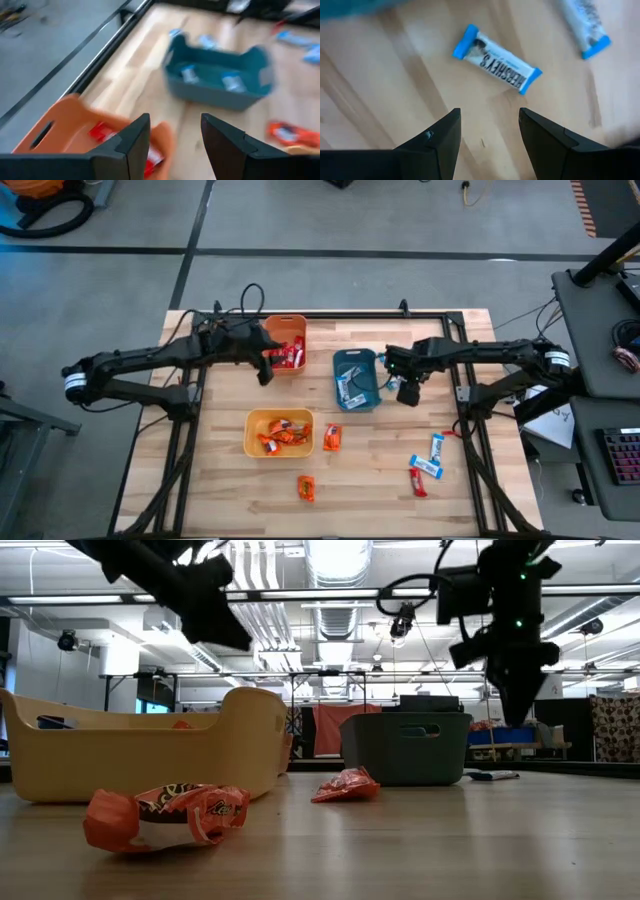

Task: Organize candy in baskets
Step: Put the white chocolate into the blue bin

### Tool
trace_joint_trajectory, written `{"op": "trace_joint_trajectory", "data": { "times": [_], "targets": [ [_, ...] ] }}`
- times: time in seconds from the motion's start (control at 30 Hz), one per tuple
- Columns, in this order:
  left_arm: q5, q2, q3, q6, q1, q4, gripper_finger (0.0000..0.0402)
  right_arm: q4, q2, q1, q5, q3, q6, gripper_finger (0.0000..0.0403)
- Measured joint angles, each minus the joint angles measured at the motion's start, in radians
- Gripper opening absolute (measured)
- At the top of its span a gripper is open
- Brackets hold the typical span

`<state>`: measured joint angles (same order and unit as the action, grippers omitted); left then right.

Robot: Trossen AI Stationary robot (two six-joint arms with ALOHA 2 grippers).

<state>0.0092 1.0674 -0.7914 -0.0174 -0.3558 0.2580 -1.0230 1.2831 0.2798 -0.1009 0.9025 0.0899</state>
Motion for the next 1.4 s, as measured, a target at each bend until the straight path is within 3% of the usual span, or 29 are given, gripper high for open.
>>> {"op": "trace_joint_trajectory", "data": {
  "times": [0.33, 0.47, 1.17, 1.4],
  "targets": [
    [0.043, -0.119, 0.000, -0.036, 0.059, -0.034, 0.0160, 0.224, 0.011, 0.003, -0.004, -0.147, -0.370, 0.0192],
    [0.044, -0.153, 0.000, -0.037, 0.061, -0.033, 0.0160, 0.342, 0.011, 0.009, -0.024, -0.177, -0.399, 0.0192],
    [0.044, -0.143, 0.000, -0.053, 0.061, -0.033, 0.0160, 0.470, 0.014, 0.105, -0.032, -0.282, -0.489, 0.0191],
    [0.044, -0.139, 0.001, -0.056, 0.061, -0.034, 0.0160, 0.533, 0.068, 0.122, -0.026, -0.312, -0.491, 0.0191]
  ]
}}
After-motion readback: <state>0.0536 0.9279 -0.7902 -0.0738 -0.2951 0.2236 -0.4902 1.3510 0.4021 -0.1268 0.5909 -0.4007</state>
